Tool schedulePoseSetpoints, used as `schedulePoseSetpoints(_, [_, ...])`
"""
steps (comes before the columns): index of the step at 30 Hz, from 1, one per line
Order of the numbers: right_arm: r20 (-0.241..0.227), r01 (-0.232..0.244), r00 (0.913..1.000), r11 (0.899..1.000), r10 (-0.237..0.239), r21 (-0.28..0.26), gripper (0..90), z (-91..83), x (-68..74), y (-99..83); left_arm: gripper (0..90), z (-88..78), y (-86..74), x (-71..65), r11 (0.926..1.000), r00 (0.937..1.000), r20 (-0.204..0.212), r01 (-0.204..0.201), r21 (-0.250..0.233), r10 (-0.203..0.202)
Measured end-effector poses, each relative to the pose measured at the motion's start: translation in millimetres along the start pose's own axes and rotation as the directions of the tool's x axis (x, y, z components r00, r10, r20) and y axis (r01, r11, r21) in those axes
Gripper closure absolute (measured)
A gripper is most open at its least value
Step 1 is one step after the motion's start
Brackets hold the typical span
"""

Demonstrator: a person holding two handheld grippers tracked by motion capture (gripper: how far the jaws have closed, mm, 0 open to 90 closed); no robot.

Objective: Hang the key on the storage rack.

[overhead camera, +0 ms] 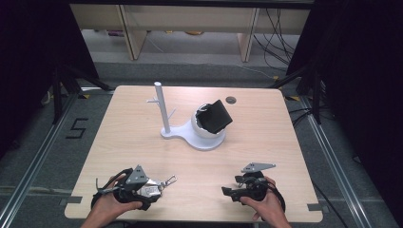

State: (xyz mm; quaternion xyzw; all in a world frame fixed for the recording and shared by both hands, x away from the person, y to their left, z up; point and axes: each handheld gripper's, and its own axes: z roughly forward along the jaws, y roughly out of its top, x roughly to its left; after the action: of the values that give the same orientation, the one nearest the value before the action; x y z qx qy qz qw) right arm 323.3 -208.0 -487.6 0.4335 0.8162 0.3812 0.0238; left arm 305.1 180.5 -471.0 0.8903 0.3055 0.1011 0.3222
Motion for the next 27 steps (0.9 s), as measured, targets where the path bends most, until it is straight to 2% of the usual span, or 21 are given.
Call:
schedulePoseSetpoints(4, [0.001,-0.013,0.9999,1.000,0.013,0.010,25.8,0.1,1.7,0.3,30.5,4.4,6.8,1.8,0.9995,0.9998,0.006,-0.018,0.026,0.018])
schedulePoseSetpoints(5, [-0.002,0.013,0.9999,1.000,-0.013,0.004,25.9,0.5,-0.1,0.5,31.2,7.3,11.3,2.8,0.9984,0.9993,0.008,-0.037,0.042,0.037])
schedulePoseSetpoints(6, [0.000,0.021,0.9998,1.000,-0.021,0.001,25.9,0.6,-0.5,0.5,31.8,9.7,14.1,2.5,0.9983,0.9993,0.005,-0.037,0.046,0.036])
schedulePoseSetpoints(8, [0.000,0.005,1.0000,1.000,-0.005,0.004,26.1,0.1,0.7,0.4,32.5,15.5,21.1,2.9,0.9961,0.9986,0.001,-0.052,0.071,0.052])
schedulePoseSetpoints(9, [0.002,0.005,1.0000,1.000,-0.005,0.004,26.1,-0.2,0.5,0.5,33.0,17.5,24.7,3.1,0.9938,0.9981,0.000,-0.061,0.093,0.061])
schedulePoseSetpoints(10, [0.001,0.007,1.0000,1.000,-0.007,0.003,26.1,-0.2,0.4,0.5,33.9,20.3,28.6,4.5,0.9900,0.9952,0.000,-0.097,0.103,0.098])
schedulePoseSetpoints(11, [-0.004,0.014,0.9999,1.000,-0.014,0.001,26.1,0.3,0.4,0.5,35.4,23.2,31.7,3.8,0.9873,0.9942,-0.004,-0.106,0.118,0.107])
schedulePoseSetpoints(12, [-0.005,-0.002,1.0000,1.000,0.002,0.007,26.2,0.0,1.7,0.2,36.2,26.1,35.3,2.9,0.9845,0.9937,-0.003,-0.111,0.136,0.112])
schedulePoseSetpoints(13, [-0.005,0.011,0.9999,1.000,-0.011,0.004,26.2,0.3,0.7,0.3,36.9,29.4,38.4,2.4,0.9832,0.9930,-0.001,-0.117,0.141,0.118])
schedulePoseSetpoints(15, [-0.007,0.011,0.9999,1.000,-0.011,0.006,26.3,0.7,0.8,0.2,39.7,34.2,45.1,2.5,0.9714,0.9900,0.021,-0.141,0.191,0.140])
schedulePoseSetpoints(16, [-0.021,0.003,0.9998,1.000,-0.003,0.002,26.4,1.7,1.5,-0.2,41.2,34.2,45.1,2.5,0.9714,0.9900,0.021,-0.141,0.191,0.140])
schedulePoseSetpoints(17, [-0.027,0.019,0.9994,1.000,-0.019,0.007,26.4,1.5,0.3,0.0,42.4,38.9,51.5,3.2,0.9561,0.9868,0.041,-0.162,0.244,0.157])
schedulePoseSetpoints(18, [-0.021,0.010,0.9997,1.000,-0.010,0.003,26.4,2.0,1.1,-0.4,43.9,38.9,51.5,3.2,0.9561,0.9868,0.041,-0.162,0.244,0.157])
schedulePoseSetpoints(19, [-0.024,0.012,0.9996,1.000,-0.012,0.003,26.8,2.2,1.2,-0.3,46.2,43.9,55.9,3.3,0.9449,0.9846,0.047,-0.175,0.277,0.168])
schedulePoseSetpoints(20, [-0.018,0.015,0.9997,1.000,-0.015,0.007,27.1,1.9,1.1,-0.1,46.6,48.2,57.4,2.9,0.9469,0.9876,0.043,-0.157,0.281,0.151])
schedulePoseSetpoints(21, [-0.007,0.004,1.0000,1.000,-0.004,0.012,27.1,1.2,2.2,-0.3,47.8,50.9,59.1,4.1,0.9434,0.9850,0.041,-0.172,0.283,0.168])
schedulePoseSetpoints(22, [-0.007,0.024,0.9997,1.000,-0.024,0.007,27.2,1.6,0.8,-0.3,50.2,53.2,60.2,4.6,0.9380,0.9838,0.042,-0.179,0.297,0.174])
schedulePoseSetpoints(23, [-0.007,0.023,0.9997,1.000,-0.023,0.008,27.2,1.6,1.0,-0.4,51.1,55.5,60.9,5.0,0.9336,0.9838,0.045,-0.179,0.311,0.174])
schedulePoseSetpoints(24, [-0.009,0.026,0.9996,1.000,-0.025,0.007,27.2,1.6,0.8,-0.3,51.8,57.1,61.2,4.4,0.9302,0.9865,0.045,-0.163,0.329,0.157])
schedulePoseSetpoints(25, [-0.009,0.025,0.9996,1.000,-0.025,0.008,27.2,1.8,0.6,-0.2,53.2,58.5,62.1,5.5,0.9226,0.9848,0.049,-0.173,0.345,0.167])
schedulePoseSetpoints(27, [-0.004,0.022,0.9997,1.000,-0.022,0.013,27.4,1.7,0.2,-0.6,55.0,61.9,62.6,6.8,0.9219,0.9845,0.042,-0.174,0.346,0.170])
